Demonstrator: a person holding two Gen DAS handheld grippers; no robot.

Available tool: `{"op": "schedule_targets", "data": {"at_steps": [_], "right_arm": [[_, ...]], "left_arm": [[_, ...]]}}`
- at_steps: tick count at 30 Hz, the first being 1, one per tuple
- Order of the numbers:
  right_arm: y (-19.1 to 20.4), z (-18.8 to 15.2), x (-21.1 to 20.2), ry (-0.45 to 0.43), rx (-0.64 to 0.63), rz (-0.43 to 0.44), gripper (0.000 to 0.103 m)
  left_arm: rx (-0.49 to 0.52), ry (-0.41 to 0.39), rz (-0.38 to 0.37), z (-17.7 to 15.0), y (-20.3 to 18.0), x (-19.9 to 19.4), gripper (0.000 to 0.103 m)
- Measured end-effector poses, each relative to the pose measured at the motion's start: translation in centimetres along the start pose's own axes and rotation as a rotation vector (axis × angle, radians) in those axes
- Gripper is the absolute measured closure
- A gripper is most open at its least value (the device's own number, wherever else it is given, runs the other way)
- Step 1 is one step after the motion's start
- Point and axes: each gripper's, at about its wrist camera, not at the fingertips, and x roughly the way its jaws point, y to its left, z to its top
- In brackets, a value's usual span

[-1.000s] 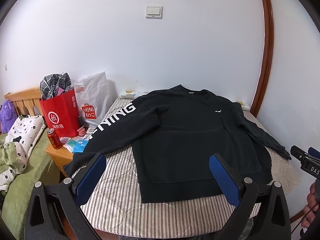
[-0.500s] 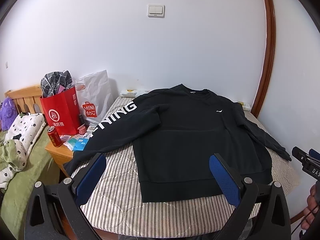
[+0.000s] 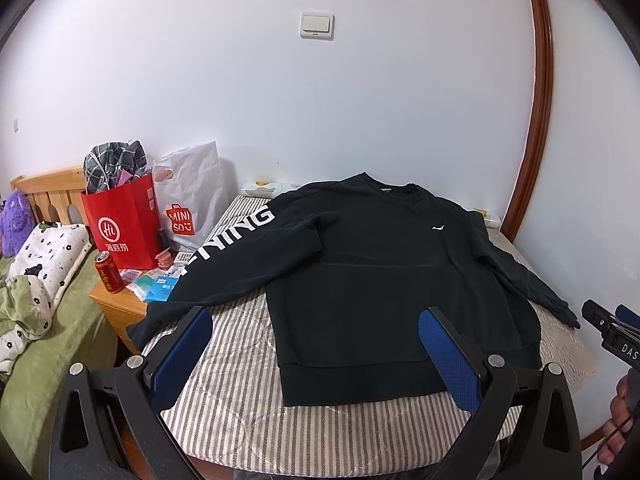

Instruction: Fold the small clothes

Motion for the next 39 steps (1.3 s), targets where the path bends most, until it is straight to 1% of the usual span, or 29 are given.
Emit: {"op": "schedule_targets", "data": {"at_steps": [5,10,14,19,22,25,30,33,36,39], "right_arm": [[-0.2,-0.1,0.0,0.0,0.003,0.001,0.0],[-0.1,0.0,0.2,0.003,0.006,-0.002,0.0],[0.0,-0.2,0.5,0.01,0.004,-0.004,0.0],[-0.1,0.1,1.3,0.004,0.017,-0.001,0.0],[0.1,0.2,1.9,-0.001,0.016,0.014,0.0],[0.8,0.5,3.1,-0.001,-0.004,0.041,0.0],[1.7,0.8,5.1,-0.004,-0.005,0.038,0.0],[2.3,0.8,6.5,-0.007,-0.011,0.075,0.0],[2.6,0.7,8.3,0.029,-0.005,0.111,0.0],[3.1,0.6,10.5,0.086,0.008,0.146,0.0]], "left_arm": [[-0.013,0.001,-0.002,-0.1,0.2,0.1,0.0],[-0.002,-0.002,-0.001,-0.1,0.2,0.1,0.0],[-0.007,-0.002,-0.015,0.0,0.3,0.3,0.0],[-0.022,0.018,-0.019,0.1,0.8,1.7,0.0],[-0.042,0.031,-0.041,0.0,1.5,2.8,0.0],[-0.056,0.054,-0.043,-0.3,2.3,4.4,0.0],[-0.087,0.096,-0.033,-0.8,3.9,7.1,0.0],[-0.104,0.11,-0.024,-1.2,5.0,8.5,0.0],[-0.13,0.159,-0.018,-1.8,6.2,10.4,0.0],[-0.179,0.223,-0.036,-2.7,7.6,12.5,0.0]]}}
